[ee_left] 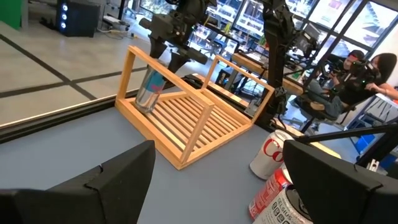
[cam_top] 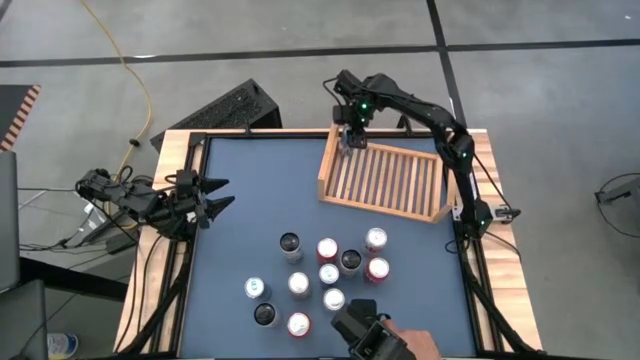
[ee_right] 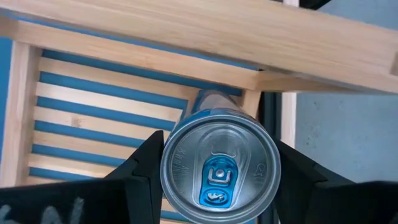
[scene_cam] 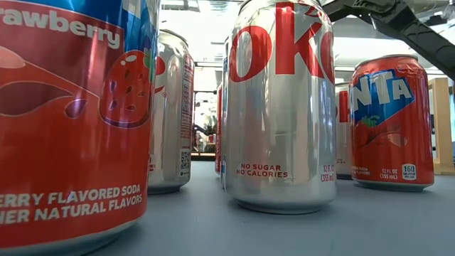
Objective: Place canned beverage on shelf
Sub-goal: Put the right blue soda can on the shelf
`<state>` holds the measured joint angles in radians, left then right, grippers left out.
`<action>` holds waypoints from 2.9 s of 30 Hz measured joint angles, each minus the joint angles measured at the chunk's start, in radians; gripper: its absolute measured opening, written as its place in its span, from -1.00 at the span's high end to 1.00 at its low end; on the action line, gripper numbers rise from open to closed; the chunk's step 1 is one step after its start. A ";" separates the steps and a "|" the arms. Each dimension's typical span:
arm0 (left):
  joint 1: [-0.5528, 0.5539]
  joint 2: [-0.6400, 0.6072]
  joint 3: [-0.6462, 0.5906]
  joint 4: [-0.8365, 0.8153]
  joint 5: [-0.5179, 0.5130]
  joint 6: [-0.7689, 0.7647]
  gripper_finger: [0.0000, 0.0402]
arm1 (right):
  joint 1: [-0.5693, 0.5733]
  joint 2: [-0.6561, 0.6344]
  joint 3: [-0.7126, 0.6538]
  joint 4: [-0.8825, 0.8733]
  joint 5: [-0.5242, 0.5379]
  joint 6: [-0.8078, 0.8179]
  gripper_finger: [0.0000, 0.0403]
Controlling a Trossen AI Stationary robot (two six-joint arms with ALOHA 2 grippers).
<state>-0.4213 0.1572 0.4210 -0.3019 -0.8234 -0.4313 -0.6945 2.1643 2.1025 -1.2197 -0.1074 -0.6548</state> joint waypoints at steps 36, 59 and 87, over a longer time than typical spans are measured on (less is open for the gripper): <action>0.000 0.000 0.000 -0.006 0.014 0.005 -0.70 | -0.003 0.000 0.000 0.024 0.000 0.053 -0.14; 0.000 0.000 0.000 -0.007 0.014 0.016 -0.70 | 0.003 0.000 0.000 0.024 0.000 0.061 -0.14; 0.000 0.000 0.000 -0.003 0.006 0.024 -0.70 | 0.011 0.053 0.020 0.004 0.053 0.074 -0.15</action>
<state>-0.4213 0.1571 0.4213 -0.3050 -0.8177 -0.4076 -0.6835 2.2177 2.1224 -1.2154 -0.0539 -0.5812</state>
